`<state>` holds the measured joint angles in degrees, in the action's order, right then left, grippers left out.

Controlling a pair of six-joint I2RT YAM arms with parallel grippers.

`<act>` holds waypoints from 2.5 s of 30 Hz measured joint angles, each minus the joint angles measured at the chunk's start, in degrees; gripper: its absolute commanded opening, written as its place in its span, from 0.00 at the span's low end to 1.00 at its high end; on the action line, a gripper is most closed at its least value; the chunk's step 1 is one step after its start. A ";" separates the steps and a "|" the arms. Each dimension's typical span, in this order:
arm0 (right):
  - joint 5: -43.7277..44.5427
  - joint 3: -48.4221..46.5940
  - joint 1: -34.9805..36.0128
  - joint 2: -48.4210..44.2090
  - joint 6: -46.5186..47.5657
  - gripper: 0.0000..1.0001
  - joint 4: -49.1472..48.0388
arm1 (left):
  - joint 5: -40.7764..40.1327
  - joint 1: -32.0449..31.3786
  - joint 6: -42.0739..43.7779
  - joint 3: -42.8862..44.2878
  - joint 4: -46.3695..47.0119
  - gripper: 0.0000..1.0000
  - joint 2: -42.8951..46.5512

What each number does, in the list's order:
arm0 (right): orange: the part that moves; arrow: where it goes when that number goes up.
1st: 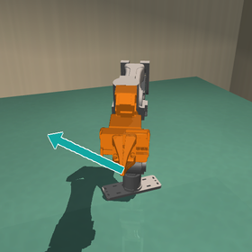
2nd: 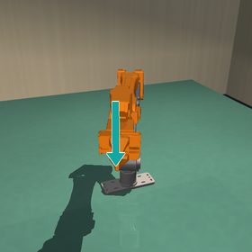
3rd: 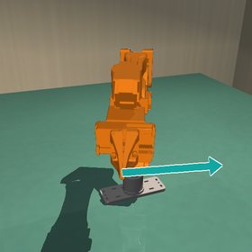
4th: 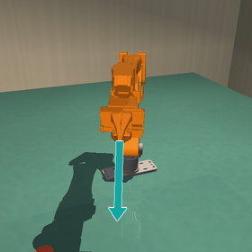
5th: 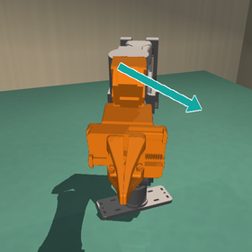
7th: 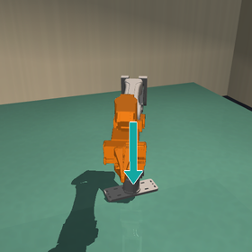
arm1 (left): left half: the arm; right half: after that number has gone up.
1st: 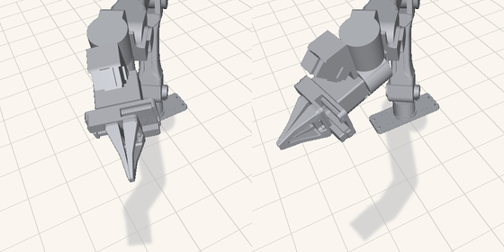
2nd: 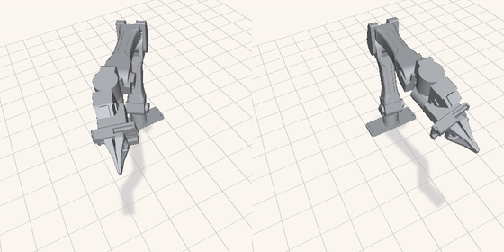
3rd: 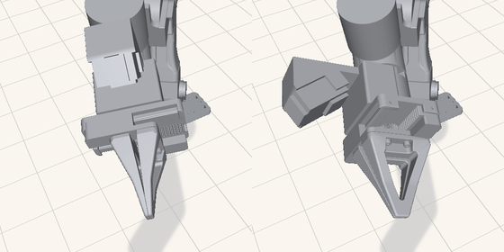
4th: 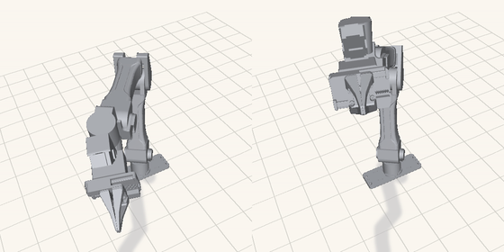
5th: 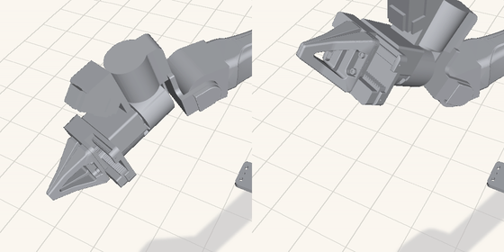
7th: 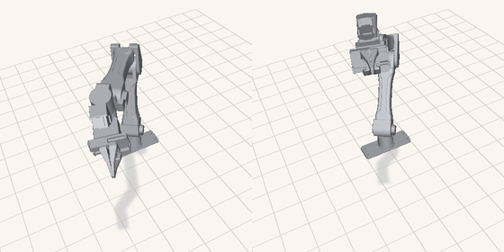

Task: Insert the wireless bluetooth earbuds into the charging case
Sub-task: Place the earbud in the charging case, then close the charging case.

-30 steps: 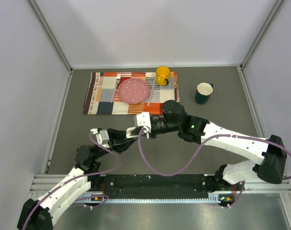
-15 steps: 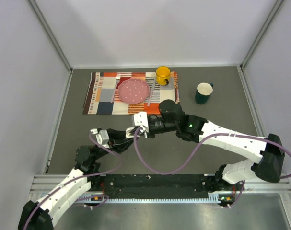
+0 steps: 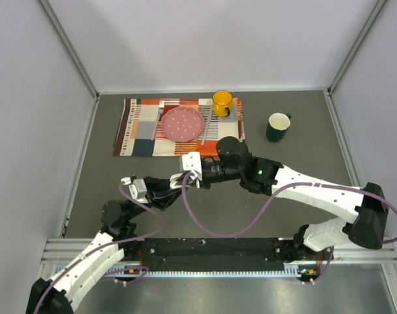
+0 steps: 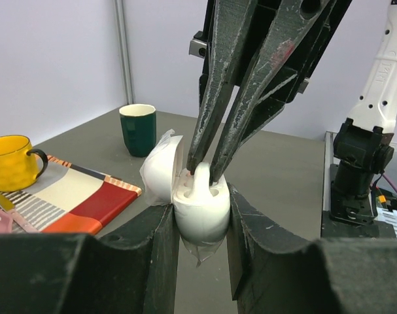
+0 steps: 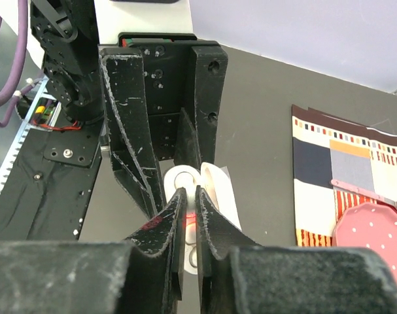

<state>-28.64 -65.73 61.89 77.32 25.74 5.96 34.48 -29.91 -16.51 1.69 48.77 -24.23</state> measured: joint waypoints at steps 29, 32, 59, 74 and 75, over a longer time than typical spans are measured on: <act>9.14 17.03 0.22 -18.25 -8.33 0.77 -21.81 | -0.98 -0.13 0.13 0.00 5.20 0.00 -0.33; 16.33 16.92 0.22 -18.69 -13.49 0.80 -22.45 | -0.96 -0.13 0.13 0.00 5.20 0.00 -0.33; 27.85 0.83 -3.19 -3.10 -41.44 0.84 0.68 | 4.42 -0.13 -1.88 0.00 8.33 0.00 -2.86; 29.11 16.09 -3.15 -15.08 -42.34 0.86 -3.69 | 1.81 -0.24 -2.80 0.00 7.56 0.00 -3.98; 30.51 16.59 -3.15 -15.50 -42.36 0.86 -4.00 | 1.60 -0.24 -2.80 0.00 7.61 0.00 -4.44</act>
<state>1.87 -49.15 58.74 61.82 -16.62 1.96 36.07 -30.15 -19.31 1.69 56.38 -28.67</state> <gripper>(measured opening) 0.853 0.348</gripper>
